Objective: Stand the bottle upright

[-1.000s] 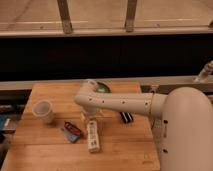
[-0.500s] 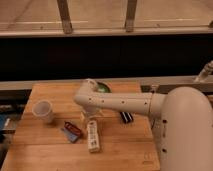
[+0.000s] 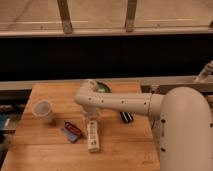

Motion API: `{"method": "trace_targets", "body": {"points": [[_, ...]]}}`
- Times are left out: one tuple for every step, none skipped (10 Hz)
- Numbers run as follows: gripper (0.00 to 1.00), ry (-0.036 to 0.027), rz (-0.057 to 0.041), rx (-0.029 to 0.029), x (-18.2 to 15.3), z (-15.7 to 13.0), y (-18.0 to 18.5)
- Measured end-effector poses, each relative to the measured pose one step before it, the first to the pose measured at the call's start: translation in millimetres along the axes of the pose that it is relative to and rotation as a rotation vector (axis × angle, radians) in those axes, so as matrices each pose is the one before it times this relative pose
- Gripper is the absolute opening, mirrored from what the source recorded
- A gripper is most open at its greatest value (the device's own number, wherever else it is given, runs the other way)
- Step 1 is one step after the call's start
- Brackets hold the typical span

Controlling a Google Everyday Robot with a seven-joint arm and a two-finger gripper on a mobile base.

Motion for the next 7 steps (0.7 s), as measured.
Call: {"method": "trace_targets", "body": {"points": [[0.24,0.00205,-0.00169,-0.00156,0.3,0.81,0.26],[0.15,0.00247,-0.00022,-0.00127,0.41,0.83,-0.23],[0.05,0.00237,-0.00123,-0.00235,0.25,0.93,0.3],[0.0,0.00044,-0.00042,-0.00135,0.18,0.1,-0.09],[0.0,-0.00121,0.00015,0.00053,-0.04,-0.4,-0.52],[0.0,-0.00467,-0.00004,0.00167,-0.58,-2.43,-0.78],[0.0,-0.00759,0.00105,0.00294,-1.06,-4.23,-1.33]]}}
